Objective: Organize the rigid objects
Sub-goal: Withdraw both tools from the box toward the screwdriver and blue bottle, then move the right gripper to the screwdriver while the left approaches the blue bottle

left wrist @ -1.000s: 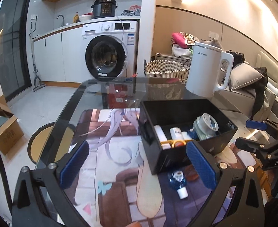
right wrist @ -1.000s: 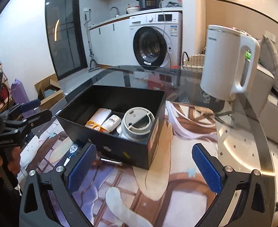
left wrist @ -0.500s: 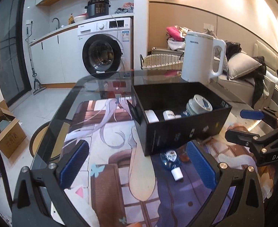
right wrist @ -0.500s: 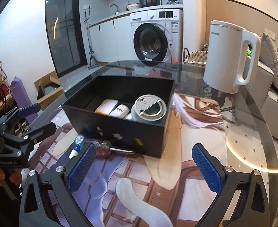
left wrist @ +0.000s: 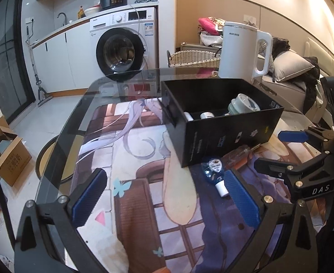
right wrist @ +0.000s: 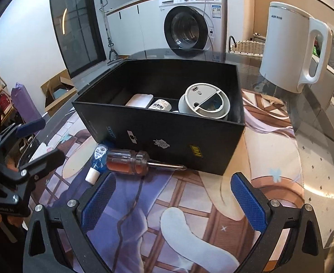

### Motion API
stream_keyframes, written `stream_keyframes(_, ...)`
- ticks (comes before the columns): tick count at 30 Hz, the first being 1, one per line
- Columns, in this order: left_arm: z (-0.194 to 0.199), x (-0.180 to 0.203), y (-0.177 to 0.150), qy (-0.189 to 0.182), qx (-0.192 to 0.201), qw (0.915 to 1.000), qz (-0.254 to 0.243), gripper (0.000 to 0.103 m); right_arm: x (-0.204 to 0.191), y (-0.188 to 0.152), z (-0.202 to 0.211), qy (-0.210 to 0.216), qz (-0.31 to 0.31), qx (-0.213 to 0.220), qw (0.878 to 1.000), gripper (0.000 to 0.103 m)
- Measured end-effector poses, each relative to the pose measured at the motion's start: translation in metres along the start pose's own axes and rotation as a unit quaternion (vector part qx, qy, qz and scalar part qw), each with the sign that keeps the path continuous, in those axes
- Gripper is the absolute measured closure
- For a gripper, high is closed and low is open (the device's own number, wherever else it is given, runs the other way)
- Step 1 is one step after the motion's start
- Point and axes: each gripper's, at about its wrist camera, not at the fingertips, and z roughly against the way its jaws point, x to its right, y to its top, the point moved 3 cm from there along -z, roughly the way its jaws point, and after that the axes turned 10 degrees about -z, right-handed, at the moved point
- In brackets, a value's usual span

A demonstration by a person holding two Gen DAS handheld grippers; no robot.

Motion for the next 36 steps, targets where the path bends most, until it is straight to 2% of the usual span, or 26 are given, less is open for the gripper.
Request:
stream_keyframes(11,-0.003,-0.012,-0.003,0.000,-0.002,0.9999,0.013,0.000,-0.014,0.005,-0.023,-0.006,-0.008,-0.028,1.000,0.000)
stream_keyframes(25,-0.007,-0.018,-0.003,-0.002,0.000,0.9998,0.019,0.000,-0.020,0.008,-0.031,-0.008,-0.017,-0.035,0.999,0.000)
stream_keyframes(36,-0.012,-0.018,-0.004,-0.009,-0.001,0.9998,0.020,0.000,-0.020,0.013,-0.036,-0.028,-0.031,-0.032,0.999,0.000)
